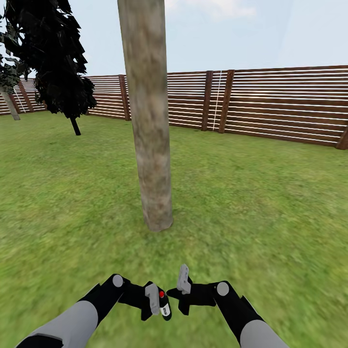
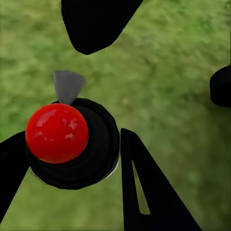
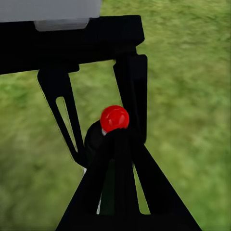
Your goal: In the garden, pick up the pesticide atomizer on the floor and spray pesticide onto both trees until each tree trunk is fully covered.
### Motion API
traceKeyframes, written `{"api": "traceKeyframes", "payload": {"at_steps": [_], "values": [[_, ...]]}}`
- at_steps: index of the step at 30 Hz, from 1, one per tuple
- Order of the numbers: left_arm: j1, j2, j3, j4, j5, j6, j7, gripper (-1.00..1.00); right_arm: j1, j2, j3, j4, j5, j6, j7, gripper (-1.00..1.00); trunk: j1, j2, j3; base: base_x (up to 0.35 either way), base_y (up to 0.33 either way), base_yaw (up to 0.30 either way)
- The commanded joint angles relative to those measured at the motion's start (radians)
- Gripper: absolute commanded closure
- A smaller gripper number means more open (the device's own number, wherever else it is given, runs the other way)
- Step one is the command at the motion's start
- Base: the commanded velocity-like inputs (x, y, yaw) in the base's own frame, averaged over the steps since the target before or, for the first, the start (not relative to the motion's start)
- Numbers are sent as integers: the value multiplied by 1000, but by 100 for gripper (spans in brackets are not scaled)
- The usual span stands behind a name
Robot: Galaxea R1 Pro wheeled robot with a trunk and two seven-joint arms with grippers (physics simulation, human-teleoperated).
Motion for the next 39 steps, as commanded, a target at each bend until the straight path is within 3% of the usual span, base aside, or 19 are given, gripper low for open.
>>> {"api": "traceKeyframes", "payload": {"at_steps": [1,28,33,34,36,38,39], "values": [[0,0,2,-1,-2,-5,-1,100,0,0,-2,-1,6,-3,2,100,0,0,-1,0,0,0],[1,-9,1,5,6,-29,-2,100,0,0,-2,0,6,-3,2,100,0,0,-1,0,0,0],[2,5,-8,6,-4,-22,4,100,0,0,-2,1,5,-3,2,100,0,0,-1,0,0,0],[3,16,-9,6,-8,-20,4,100,0,0,-1,1,5,-3,2,100,0,0,-1,0,0,0],[4,73,-12,6,-31,-18,5,100,0,0,-1,2,6,-3,2,100,0,0,-1,0,0,0],[4,142,-12,5,-86,-15,5,100,0,-1,0,2,6,-5,3,100,0,0,-1,0,0,0],[5,192,-13,6,-118,-13,4,100,0,-3,0,2,7,-5,3,100,0,0,-1,0,0,0]]}}
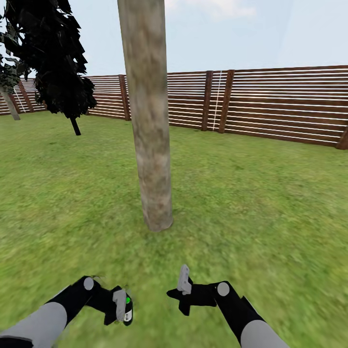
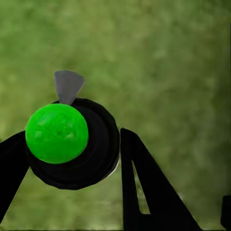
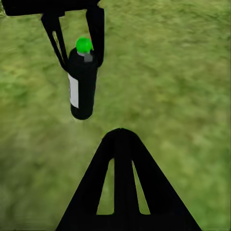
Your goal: In the garden, pick up the pesticide atomizer on the floor and spray pesticide onto both trees until each tree trunk is fully covered.
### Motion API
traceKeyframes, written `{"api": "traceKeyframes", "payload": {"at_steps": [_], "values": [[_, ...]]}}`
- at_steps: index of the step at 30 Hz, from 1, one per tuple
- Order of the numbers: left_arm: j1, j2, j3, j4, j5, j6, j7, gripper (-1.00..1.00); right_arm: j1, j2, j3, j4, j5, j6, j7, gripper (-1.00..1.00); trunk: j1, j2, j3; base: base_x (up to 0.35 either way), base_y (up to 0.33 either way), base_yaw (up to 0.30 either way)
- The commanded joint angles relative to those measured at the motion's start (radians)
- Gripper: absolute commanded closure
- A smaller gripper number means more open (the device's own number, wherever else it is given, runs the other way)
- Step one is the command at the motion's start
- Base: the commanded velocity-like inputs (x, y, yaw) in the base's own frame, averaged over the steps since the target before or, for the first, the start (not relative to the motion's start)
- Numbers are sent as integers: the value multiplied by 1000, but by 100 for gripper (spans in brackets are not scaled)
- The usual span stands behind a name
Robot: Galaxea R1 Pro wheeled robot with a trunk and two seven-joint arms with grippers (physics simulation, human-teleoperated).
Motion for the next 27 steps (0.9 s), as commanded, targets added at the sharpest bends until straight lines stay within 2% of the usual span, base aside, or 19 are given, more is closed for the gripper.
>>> {"api": "traceKeyframes", "payload": {"at_steps": [1,3,5,8,10,11,12,13,15,16,18,19,20,21,22,23,24,25,27], "values": [[1,39,4,-2,-9,-3,1,100,0,-2,-2,-1,7,-3,2,-100,0,0,-1,0,0,0],[2,82,9,-1,-9,-2,3,100,0,-17,-4,-1,6,-3,2,-100,0,0,-1,0,0,0],[3,111,12,0,-6,-1,4,100,0,-32,-7,-1,5,-3,-1,-100,0,0,-1,0,0,0],[4,150,17,-1,-2,2,22,100,0,-104,-13,1,3,-4,-19,-100,0,0,-1,0,0,0],[4,163,34,-2,14,18,42,100,3,-148,-17,20,-2,-6,-69,-100,0,0,-1,0,0,0],[4,167,66,-1,35,36,59,100,3,-166,-32,56,-9,-6,-123,-100,0,0,-1,0,0,0],[4,168,117,3,56,64,83,100,4,-176,-61,117,-20,-6,-205,-100,0,0,-1,0,0,0],[4,168,146,6,66,80,101,100,4,-181,-79,155,-24,-7,-254,-100,0,0,-1,0,0,0],[4,160,231,15,79,128,181,100,5,-187,-120,262,-31,-11,-409,-100,0,0,-1,0,0,0],[4,154,259,16,83,145,218,100,6,-188,-133,287,-32,-14,-463,-100,0,0,-1,0,0,0],[4,106,349,39,104,212,342,100,18,-186,-202,333,-35,-32,-655,-100,0,0,-1,0,0,0],[4,88,376,50,111,235,389,100,28,-186,-228,340,-35,-43,-715,-100,0,0,-1,0,0,0],[4,58,408,69,119,267,480,100,47,-185,-276,346,-36,-69,-806,-100,0,0,-1,0,0,0],[5,37,421,81,123,279,540,100,58,-186,-308,348,-35,-88,-855,-100,0,0,-1,0,0,0],[7,4,433,105,127,287,632,100,69,-193,-357,350,-34,-114,-900,-100,0,0,-1,0,0,0],[14,-28,439,135,133,290,708,100,82,-217,-390,352,-34,-129,-923,-100,0,0,-1,0,0,0],[23,-51,441,156,138,289,754,100,92,-238,-403,353,-34,-136,-931,-100,0,0,-1,0,0,0],[41,-88,444,177,152,290,832,100,111,-264,-418,354,-36,-146,-941,-100,0,0,-1,0,0,0],[50,-111,446,188,172,294,886,100,124,-276,-426,354,-40,-172,-948,-100,0,0,-1,0,0,0]]}}
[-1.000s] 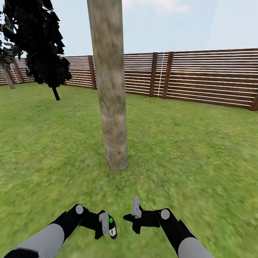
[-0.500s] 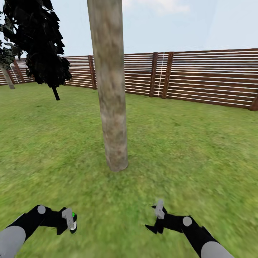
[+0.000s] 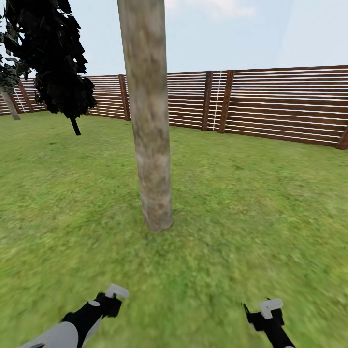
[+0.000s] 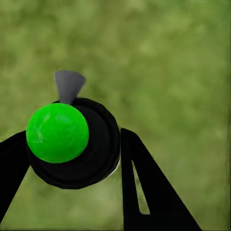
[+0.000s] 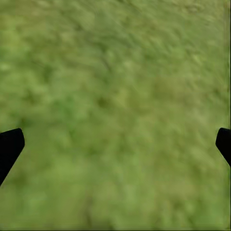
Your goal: In the garden, pick up the pesticide atomizer on the floor and spray pesticide onto both trees until each tree trunk is fully covered.
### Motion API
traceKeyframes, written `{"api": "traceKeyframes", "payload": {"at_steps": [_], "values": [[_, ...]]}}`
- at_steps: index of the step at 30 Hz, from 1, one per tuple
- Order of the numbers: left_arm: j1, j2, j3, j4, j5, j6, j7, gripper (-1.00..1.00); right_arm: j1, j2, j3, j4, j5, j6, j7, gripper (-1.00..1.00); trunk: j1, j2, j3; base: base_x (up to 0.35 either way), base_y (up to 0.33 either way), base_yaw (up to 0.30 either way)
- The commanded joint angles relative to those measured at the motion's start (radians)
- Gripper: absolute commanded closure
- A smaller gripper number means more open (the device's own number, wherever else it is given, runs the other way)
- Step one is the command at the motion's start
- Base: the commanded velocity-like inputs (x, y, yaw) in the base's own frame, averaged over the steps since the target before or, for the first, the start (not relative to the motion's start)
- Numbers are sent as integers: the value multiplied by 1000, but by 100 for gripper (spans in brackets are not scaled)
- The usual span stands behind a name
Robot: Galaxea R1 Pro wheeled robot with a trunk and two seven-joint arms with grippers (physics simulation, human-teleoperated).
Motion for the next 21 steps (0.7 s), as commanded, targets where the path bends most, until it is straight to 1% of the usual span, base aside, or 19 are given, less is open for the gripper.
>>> {"api": "traceKeyframes", "payload": {"at_steps": [1,2,3,4,5,6,7,9,12,15,16,19,21], "values": [[2,-8,9,2,9,4,8,100,4,-3,-10,7,-9,-20,-3,-100,0,0,-1,0,0,0],[3,-10,10,3,23,5,12,100,10,-5,-11,17,-30,-26,-4,-100,0,0,-1,6,0,0],[4,-12,17,4,53,7,17,100,21,-8,-11,34,-70,-31,-5,-100,0,0,-1,100,0,0],[5,-12,23,4,77,8,20,100,27,-9,-12,41,-99,-33,-6,-100,0,0,-1,182,0,0],[6,-10,29,6,126,8,23,100,33,-9,-12,49,-177,-37,-7,-100,0,0,-1,272,-21,0],[9,-10,32,10,147,6,25,100,35,-6,-12,53,-230,-38,-9,-100,0,0,-1,286,-79,0],[21,-10,33,10,158,4,26,100,36,-5,-12,55,-277,-39,-10,-100,0,0,-1,284,-120,0],[50,-5,42,5,170,3,25,100,37,-4,-11,56,-336,-40,-11,-100,0,0,-1,261,-157,0],[60,-3,65,3,181,2,22,100,37,-5,-12,55,-355,-43,-11,-100,0,0,-1,207,-206,0],[57,-6,68,-14,181,12,22,100,37,-6,-11,55,-359,-44,-11,-100,0,0,-1,188,-224,0],[53,-9,67,-27,179,21,23,100,37,-5,-11,56,-359,-44,-11,-100,0,0,-1,184,-228,0],[50,-11,65,-61,180,88,21,100,37,-5,-11,56,-359,-45,-11,-100,0,0,-1,181,-230,0],[55,-10,65,-88,180,108,19,100,37,-6,-11,55,-359,-44,-11,-100,0,0,-1,179,-231,0]]}}
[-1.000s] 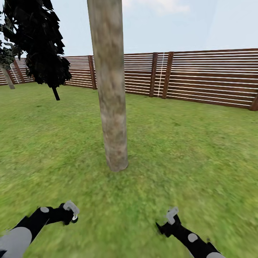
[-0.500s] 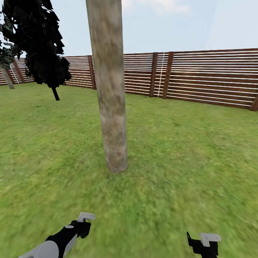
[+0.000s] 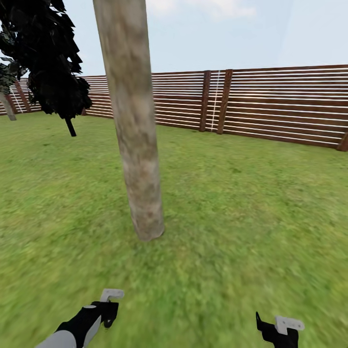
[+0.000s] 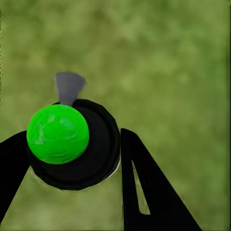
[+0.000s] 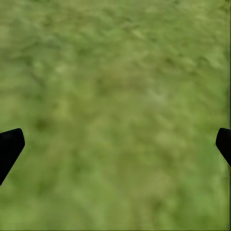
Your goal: In the garden, pick up the pesticide atomizer on the floor and spray pesticide onto both trees until each tree trunk is fully covered.
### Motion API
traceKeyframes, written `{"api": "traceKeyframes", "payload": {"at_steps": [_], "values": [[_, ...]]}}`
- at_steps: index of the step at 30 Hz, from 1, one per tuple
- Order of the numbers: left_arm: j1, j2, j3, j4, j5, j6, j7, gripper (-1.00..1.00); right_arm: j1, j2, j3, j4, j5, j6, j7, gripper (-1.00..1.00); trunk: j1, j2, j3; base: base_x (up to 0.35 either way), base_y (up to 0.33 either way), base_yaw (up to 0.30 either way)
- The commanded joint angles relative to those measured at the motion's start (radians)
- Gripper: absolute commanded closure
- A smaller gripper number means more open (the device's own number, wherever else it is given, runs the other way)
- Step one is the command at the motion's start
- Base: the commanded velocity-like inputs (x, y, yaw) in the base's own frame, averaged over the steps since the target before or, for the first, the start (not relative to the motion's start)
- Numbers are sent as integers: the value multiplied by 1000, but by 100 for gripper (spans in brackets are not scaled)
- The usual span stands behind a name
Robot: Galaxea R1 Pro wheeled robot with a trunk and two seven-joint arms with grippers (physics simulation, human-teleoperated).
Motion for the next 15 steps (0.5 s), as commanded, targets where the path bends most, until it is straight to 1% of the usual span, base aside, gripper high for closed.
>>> {"api": "traceKeyframes", "payload": {"at_steps": [1,4,12,15], "values": [[2,0,8,-13,-9,7,-8,100,-1,0,-7,1,10,-3,-2,-100,0,0,-1,178,-231,0],[6,-4,7,-41,-8,7,-7,100,-1,1,-7,2,11,-2,-1,-100,0,0,-1,208,-232,0],[7,-11,11,-60,-8,5,0,100,-1,1,-7,3,12,-2,-1,-100,0,0,-1,257,-231,2],[7,-18,11,-61,-8,3,0,100,-1,2,-7,1,12,-2,-2,-100,0,0,-1,263,-231,169]]}}
